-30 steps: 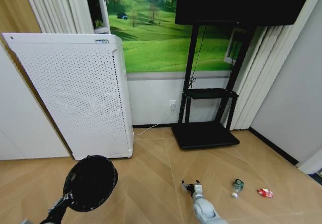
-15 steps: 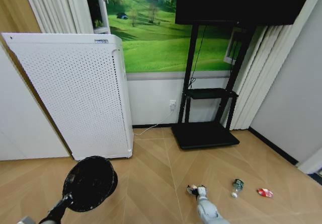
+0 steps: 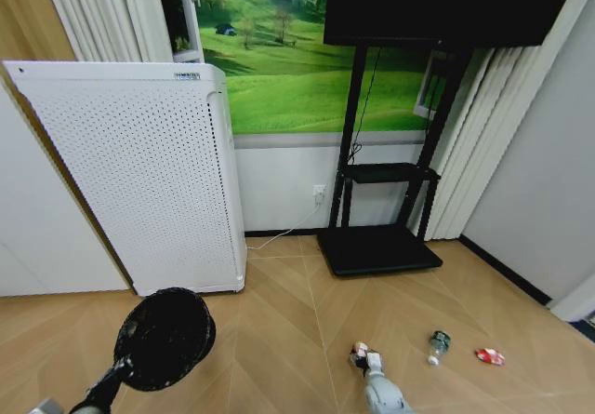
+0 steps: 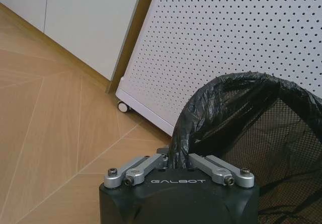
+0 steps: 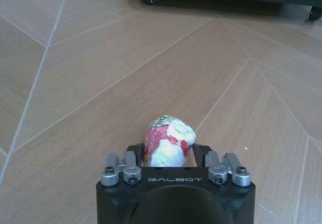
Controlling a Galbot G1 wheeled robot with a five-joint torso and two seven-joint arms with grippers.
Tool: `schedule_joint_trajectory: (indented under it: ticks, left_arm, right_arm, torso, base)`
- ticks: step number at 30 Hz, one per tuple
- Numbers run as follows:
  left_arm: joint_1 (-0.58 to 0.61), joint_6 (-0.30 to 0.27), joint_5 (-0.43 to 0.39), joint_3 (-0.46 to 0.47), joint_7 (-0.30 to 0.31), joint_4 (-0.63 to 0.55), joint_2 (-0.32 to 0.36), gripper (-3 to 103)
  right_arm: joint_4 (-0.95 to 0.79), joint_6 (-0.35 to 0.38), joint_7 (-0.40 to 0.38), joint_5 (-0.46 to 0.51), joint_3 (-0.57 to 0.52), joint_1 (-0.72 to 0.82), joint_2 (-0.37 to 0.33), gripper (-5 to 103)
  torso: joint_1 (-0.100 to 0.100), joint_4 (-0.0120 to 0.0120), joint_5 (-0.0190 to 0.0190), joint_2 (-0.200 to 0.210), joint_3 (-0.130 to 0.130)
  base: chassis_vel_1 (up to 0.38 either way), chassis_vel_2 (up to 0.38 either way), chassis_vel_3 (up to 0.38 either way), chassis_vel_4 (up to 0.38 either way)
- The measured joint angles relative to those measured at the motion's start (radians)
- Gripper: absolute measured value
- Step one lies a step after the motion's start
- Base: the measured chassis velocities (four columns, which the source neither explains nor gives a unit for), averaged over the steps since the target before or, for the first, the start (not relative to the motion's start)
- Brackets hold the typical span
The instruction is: Pick up the trash bin and place the garbage on the floor into it.
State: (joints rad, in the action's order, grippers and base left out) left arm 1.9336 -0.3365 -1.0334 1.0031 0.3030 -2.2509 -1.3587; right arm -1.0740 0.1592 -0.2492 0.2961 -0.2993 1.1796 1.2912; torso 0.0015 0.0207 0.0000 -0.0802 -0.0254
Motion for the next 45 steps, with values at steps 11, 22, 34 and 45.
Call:
schedule_joint_trajectory:
  ticks: [11,22,34,45]
  left_arm:
    - [-0.006,0.000,0.001,-0.003,0.000,0.004,0.003,3]
    - [-0.039,-0.006,-0.019,-0.018,0.014,0.024,0.031,3]
    - [-0.168,-0.053,-0.105,-0.151,0.054,0.135,0.110,3]
    - [-0.452,-0.054,-0.052,-0.538,-0.021,0.372,0.312,3]
  right_arm:
    - [-0.071,0.007,-0.001,0.047,-0.018,0.036,-0.008,27]
    - [-0.380,-0.007,0.036,0.204,-0.092,0.203,-0.067,27]
    - [-0.852,-0.069,0.071,0.276,-0.103,0.359,-0.145,27]
    - [-1.014,-0.276,0.217,0.034,-0.078,0.505,-0.181,27]
  torso:
    - [0.000,0.0000,0.0000,0.000,0.000]
    - [0.000,0.0003,0.0000,0.000,0.000]
    - [0.000,-0.0007,0.0000,0.000,0.000]
    - [0.000,-0.0001,-0.0003,0.000,0.000]
  base:
    - [0.000,0.000,0.000,0.000]
    - [0.000,0.000,0.000,0.000]
    - [0.000,0.000,0.000,0.000]
    - [0.000,0.000,0.000,0.000]
